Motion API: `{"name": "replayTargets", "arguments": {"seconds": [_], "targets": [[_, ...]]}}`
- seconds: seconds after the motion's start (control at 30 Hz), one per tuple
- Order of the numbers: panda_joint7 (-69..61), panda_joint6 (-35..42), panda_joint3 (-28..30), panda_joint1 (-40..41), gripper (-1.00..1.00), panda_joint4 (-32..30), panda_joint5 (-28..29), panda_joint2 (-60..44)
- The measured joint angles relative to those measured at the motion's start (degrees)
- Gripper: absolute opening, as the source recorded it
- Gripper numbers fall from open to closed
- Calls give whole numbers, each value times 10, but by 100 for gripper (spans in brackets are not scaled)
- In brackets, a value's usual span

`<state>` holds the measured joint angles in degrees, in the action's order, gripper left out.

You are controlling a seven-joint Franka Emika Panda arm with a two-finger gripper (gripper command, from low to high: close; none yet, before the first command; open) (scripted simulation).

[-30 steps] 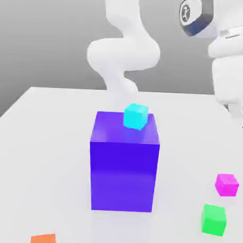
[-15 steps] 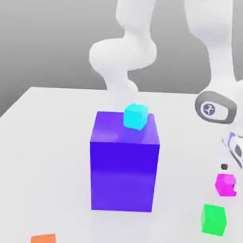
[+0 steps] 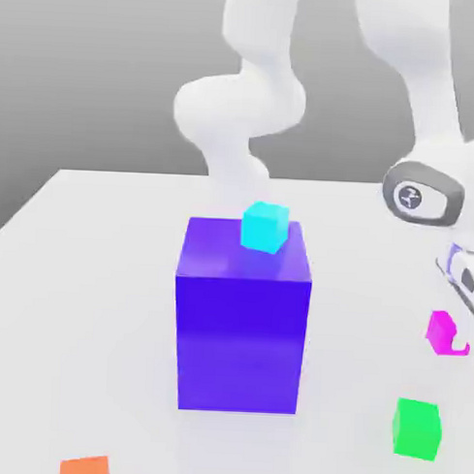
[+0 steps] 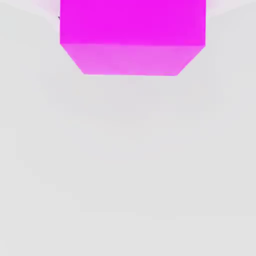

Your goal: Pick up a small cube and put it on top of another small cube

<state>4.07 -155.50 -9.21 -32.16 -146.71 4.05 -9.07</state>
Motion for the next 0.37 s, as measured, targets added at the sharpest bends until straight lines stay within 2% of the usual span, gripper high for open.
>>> {"name": "replayTargets", "arguments": {"seconds": [0.1, 0.23, 0.27, 0.37], "targets": [[-30, 48, 40, 49, -100, 48, -23, 1], [-29, -8, 57, 55, -100, 63, -17, -70], [-27, -17, 58, 55, 100, 64, -15, -80], [-27, -17, 58, 55, 100, 64, -15, -80]]}}
